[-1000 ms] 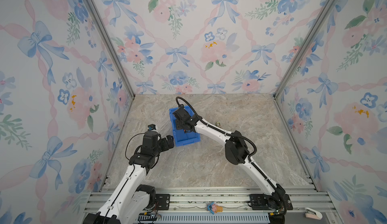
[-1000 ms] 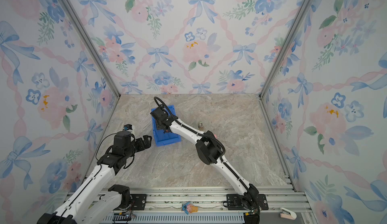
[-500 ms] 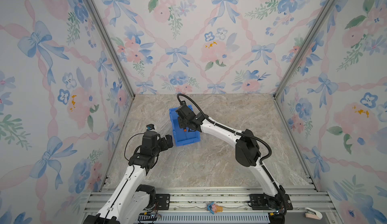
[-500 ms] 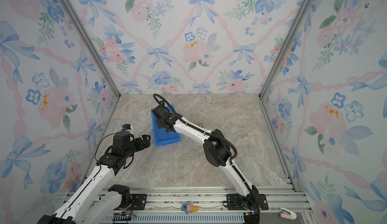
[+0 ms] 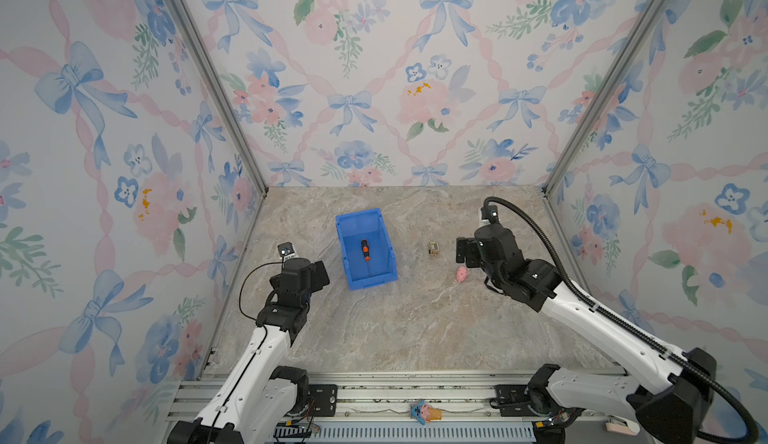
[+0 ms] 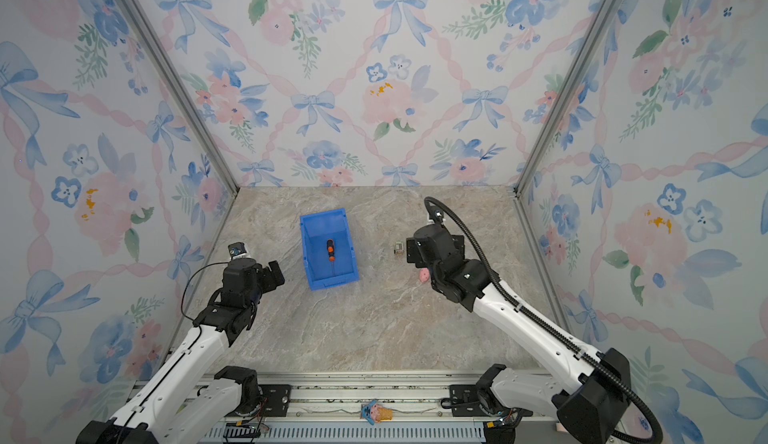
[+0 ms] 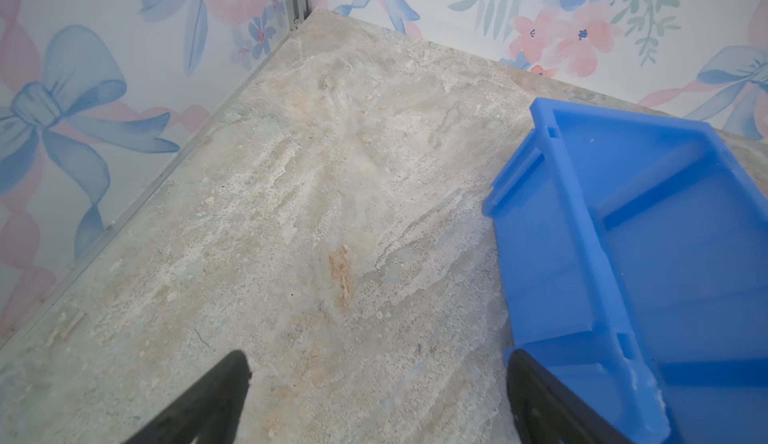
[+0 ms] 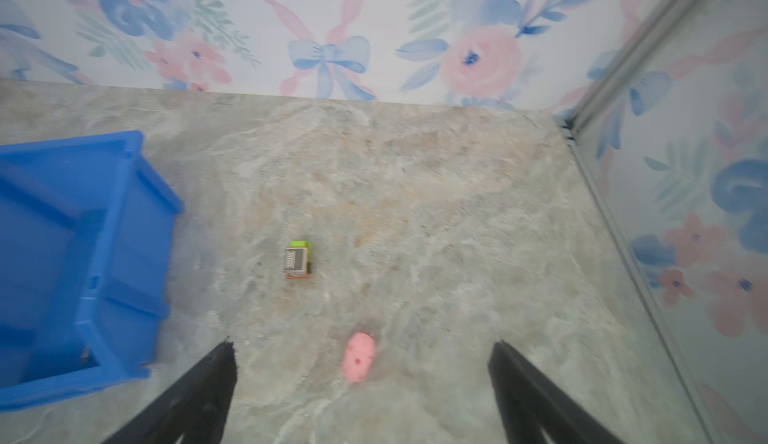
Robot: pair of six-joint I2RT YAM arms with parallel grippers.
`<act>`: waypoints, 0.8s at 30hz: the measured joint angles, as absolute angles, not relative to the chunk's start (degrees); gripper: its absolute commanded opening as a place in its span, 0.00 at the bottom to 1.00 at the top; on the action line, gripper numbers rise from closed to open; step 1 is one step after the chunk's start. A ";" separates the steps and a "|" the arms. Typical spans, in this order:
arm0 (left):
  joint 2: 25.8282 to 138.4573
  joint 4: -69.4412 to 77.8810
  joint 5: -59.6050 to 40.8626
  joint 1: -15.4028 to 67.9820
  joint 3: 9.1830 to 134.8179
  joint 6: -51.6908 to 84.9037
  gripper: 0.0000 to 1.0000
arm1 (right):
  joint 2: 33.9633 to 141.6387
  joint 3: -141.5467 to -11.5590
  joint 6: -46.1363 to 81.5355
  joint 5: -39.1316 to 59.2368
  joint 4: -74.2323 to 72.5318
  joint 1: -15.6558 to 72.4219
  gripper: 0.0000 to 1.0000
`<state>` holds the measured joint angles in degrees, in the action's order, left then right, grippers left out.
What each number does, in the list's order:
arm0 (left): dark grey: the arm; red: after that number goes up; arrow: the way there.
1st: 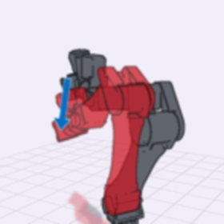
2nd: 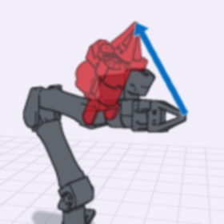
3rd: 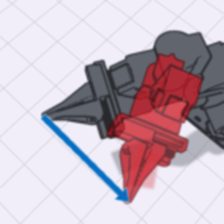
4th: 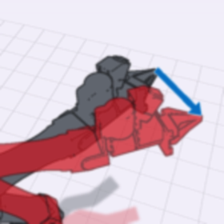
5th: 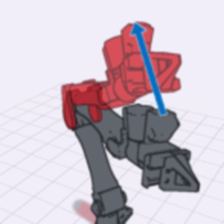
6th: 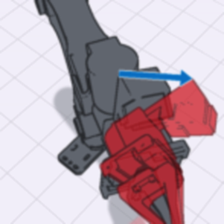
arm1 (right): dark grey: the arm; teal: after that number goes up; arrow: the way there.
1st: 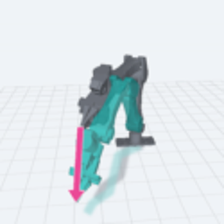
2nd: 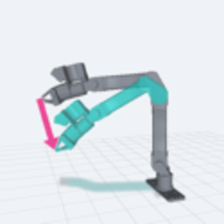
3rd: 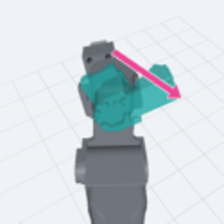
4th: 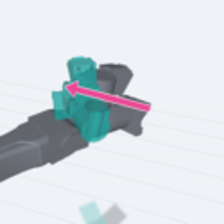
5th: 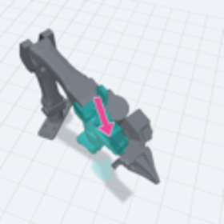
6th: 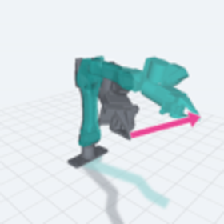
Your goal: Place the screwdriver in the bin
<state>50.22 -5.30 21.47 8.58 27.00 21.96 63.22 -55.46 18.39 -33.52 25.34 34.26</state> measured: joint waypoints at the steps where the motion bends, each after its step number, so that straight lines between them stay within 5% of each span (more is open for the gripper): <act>1: 50.35 -3.33 22.15 8.58 25.89 20.75 0.98 | 60.75 -52.45 18.31 -33.43 25.61 30.87 0.97; 10: 54.37 17.74 23.24 7.81 15.81 10.35 0.97 | 52.97 -29.50 12.71 -30.92 7.94 10.04 0.97; 24: 65.52 33.17 22.68 7.01 15.38 5.52 0.98 | 69.32 -21.08 0.84 -22.24 -25.98 7.79 0.97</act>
<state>65.52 33.17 22.68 7.01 15.38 5.52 69.32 -21.08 0.84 -22.24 -25.98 7.79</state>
